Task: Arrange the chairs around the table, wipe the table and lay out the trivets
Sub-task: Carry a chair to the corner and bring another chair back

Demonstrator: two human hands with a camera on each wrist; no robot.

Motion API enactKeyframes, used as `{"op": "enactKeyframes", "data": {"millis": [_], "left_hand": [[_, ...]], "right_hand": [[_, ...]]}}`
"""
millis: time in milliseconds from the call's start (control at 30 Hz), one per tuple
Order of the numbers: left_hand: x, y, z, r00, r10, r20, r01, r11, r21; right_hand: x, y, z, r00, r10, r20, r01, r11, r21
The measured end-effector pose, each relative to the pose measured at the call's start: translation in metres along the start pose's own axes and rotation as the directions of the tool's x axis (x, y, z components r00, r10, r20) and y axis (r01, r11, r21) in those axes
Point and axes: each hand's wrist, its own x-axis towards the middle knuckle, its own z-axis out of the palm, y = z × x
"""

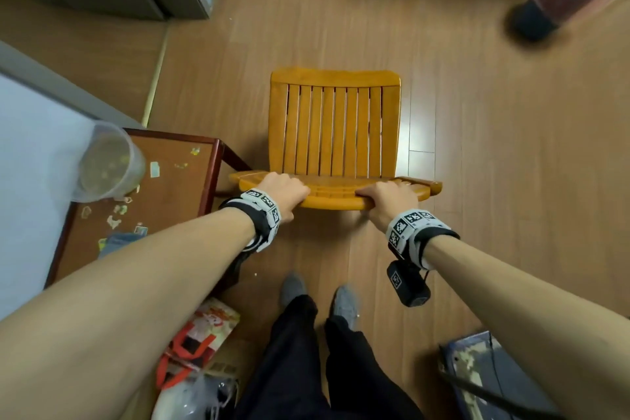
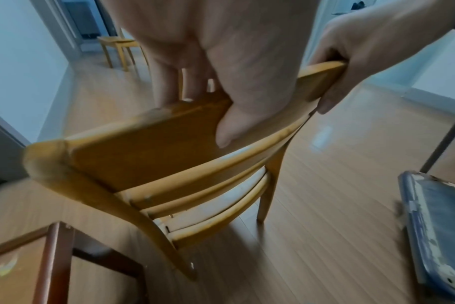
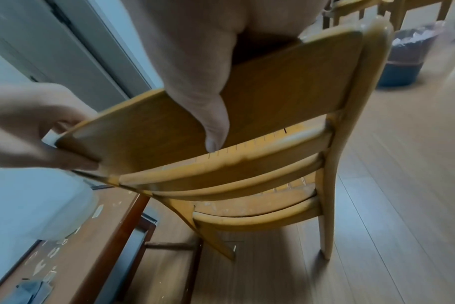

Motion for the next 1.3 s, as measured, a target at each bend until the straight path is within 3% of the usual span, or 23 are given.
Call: {"op": "enactKeyframes", "data": {"millis": [167,500,700,1000,1300], "left_hand": [[0.016,-0.046,-0.042,1.000,-0.027,-0.016,0.027,1.000,0.009],[0.096,-0.168,-0.116,0.995,0.037,-0.087,-0.036,0.999,0.010],[0.173,-0.234,-0.175,0.993,0.041,-0.106,-0.044,0.999,-0.030],[0.292,-0.327,-0.265,0.990,0.054,-0.131,-0.056,0.998,-0.012],[0.423,-0.440,-0.368,0.994,-0.069,-0.082,0.063,0.995,-0.078]], "right_hand": [[0.045,-0.010,-0.036,0.998,-0.001,-0.069,0.000,1.000,-0.016],[0.179,-0.010,-0.115,0.998,0.059,-0.010,-0.059,0.998,-0.030],[0.277,0.010,-0.179,0.985,0.175,-0.006,-0.175,0.985,-0.001],[0.429,0.064,-0.270,0.987,0.157,-0.043,-0.159,0.987,-0.041],[0.601,0.112,-0.376,0.994,0.103,-0.027,-0.103,0.994,-0.027]]}}
